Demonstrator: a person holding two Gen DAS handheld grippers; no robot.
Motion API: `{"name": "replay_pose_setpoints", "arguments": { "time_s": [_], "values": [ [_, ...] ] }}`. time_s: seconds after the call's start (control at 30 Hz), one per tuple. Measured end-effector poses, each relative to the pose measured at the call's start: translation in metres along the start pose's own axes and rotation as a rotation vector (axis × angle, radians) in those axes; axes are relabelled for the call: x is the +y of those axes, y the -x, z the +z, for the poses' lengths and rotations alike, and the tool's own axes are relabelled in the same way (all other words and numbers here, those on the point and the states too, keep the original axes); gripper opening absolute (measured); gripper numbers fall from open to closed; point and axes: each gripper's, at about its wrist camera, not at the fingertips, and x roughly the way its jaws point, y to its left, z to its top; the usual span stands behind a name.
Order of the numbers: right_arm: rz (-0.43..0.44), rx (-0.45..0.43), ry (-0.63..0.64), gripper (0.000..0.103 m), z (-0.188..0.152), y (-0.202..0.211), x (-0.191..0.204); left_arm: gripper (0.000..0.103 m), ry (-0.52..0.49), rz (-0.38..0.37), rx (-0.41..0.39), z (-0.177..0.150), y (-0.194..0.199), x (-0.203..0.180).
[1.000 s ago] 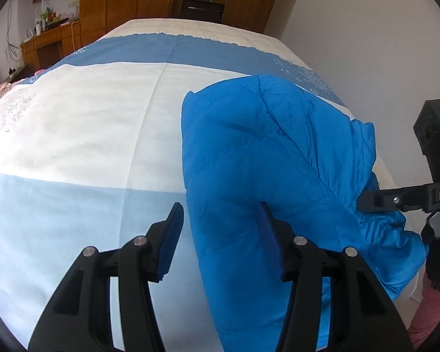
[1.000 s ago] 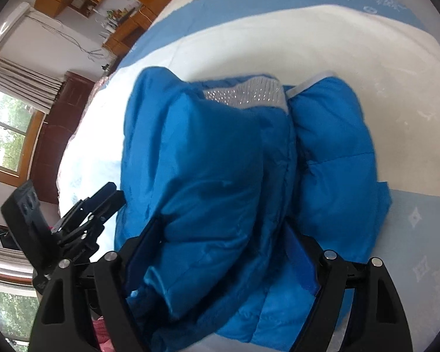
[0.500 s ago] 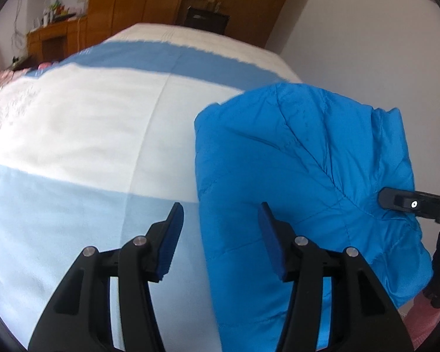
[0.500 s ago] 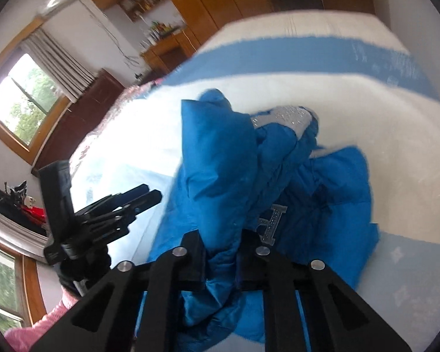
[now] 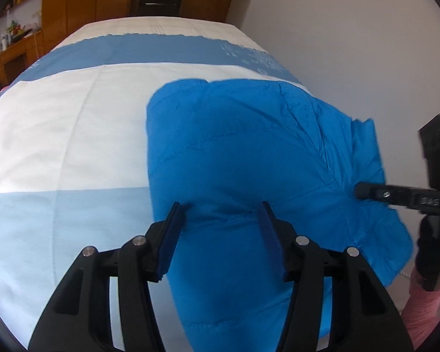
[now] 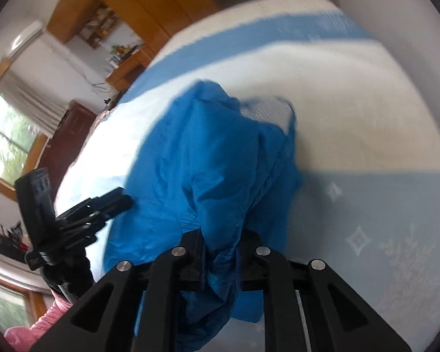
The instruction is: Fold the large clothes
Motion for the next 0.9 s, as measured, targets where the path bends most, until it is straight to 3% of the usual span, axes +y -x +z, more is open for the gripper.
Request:
{"name": "replay_pose_setpoints", "arguments": {
  "time_s": [0.27, 0.47, 0.6, 0.7, 0.8, 0.9],
  "values": [
    [0.060, -0.026, -0.045, 0.022, -0.013, -0.039, -0.025, 0.054, -0.033, 0.047, -0.005, -0.015, -0.020, -0.005],
    [0.057, -0.021, -0.033, 0.025, -0.012, -0.033, -0.030, 0.055, -0.011, 0.042, 0.014, -0.016, -0.018, -0.006],
    [-0.058, -0.045, 0.038, 0.034, -0.008, -0.001, -0.008, 0.051, 0.026, 0.021, 0.034, -0.003, -0.006, 0.000],
    [-0.200, -0.146, 0.126, 0.034, -0.003, 0.033, 0.021, 0.047, 0.029, 0.045, -0.003, 0.012, 0.005, 0.003],
    [-0.205, -0.180, 0.194, 0.034, 0.006, 0.044, 0.051, 0.046, 0.046, 0.074, -0.029, 0.033, 0.006, 0.004],
    [-0.218, -0.144, 0.252, 0.029, 0.018, 0.027, 0.073, 0.043, 0.054, 0.113, -0.050, 0.055, -0.006, 0.001]
  ]
}}
